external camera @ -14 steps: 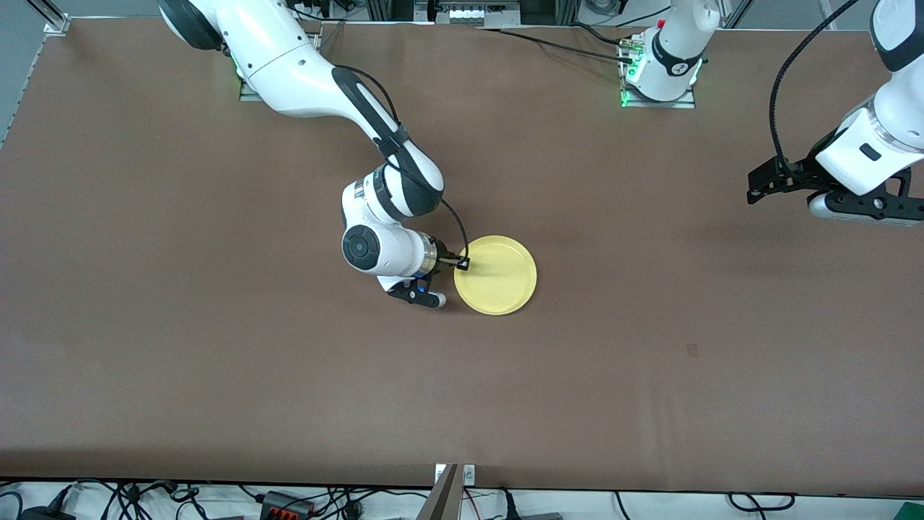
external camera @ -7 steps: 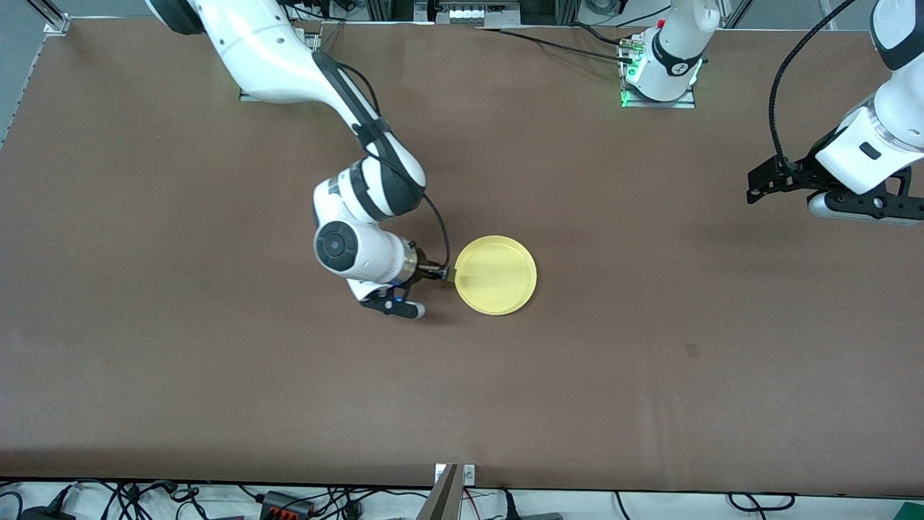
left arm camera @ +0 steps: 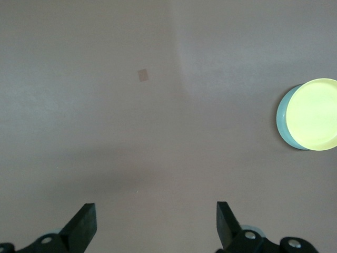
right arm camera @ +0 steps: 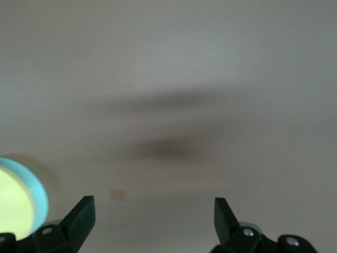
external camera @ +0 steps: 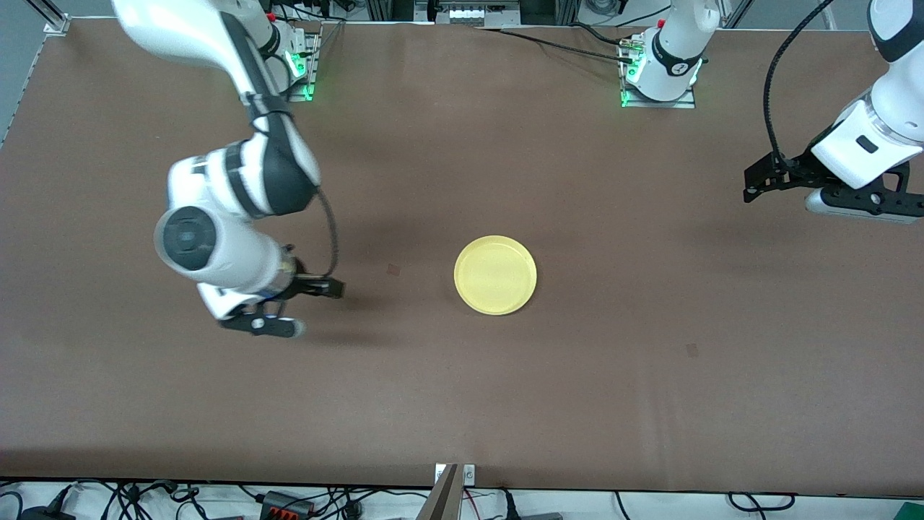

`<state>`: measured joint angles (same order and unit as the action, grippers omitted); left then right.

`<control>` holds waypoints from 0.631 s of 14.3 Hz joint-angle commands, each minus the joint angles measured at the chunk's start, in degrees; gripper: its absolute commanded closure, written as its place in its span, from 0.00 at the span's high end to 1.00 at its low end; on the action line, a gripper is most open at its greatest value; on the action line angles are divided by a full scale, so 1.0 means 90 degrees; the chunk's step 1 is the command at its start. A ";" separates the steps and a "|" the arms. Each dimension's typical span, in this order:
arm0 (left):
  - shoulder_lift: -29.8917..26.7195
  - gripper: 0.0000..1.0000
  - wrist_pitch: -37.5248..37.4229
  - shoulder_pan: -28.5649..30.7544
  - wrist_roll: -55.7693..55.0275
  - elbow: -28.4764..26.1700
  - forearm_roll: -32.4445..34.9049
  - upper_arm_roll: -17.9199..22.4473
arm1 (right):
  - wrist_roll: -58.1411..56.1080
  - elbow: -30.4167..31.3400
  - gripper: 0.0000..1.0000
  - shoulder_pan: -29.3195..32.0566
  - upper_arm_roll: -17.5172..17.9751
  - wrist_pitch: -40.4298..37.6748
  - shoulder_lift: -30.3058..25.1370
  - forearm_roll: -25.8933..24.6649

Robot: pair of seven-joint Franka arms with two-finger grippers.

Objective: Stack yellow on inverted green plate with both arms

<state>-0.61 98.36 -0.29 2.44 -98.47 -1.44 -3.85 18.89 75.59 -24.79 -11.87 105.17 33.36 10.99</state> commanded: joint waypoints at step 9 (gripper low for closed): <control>-0.0039 1.00 -0.0138 0.0032 0.0139 0.0190 -0.0025 -0.0100 | -0.1073 -0.0392 1.00 0.1630 0.0137 -0.0816 -0.0893 -0.0642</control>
<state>-0.64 98.22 -0.29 2.54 -97.47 -1.44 -4.49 10.17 71.55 -11.84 -12.01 99.11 27.98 8.63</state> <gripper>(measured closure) 0.000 0.000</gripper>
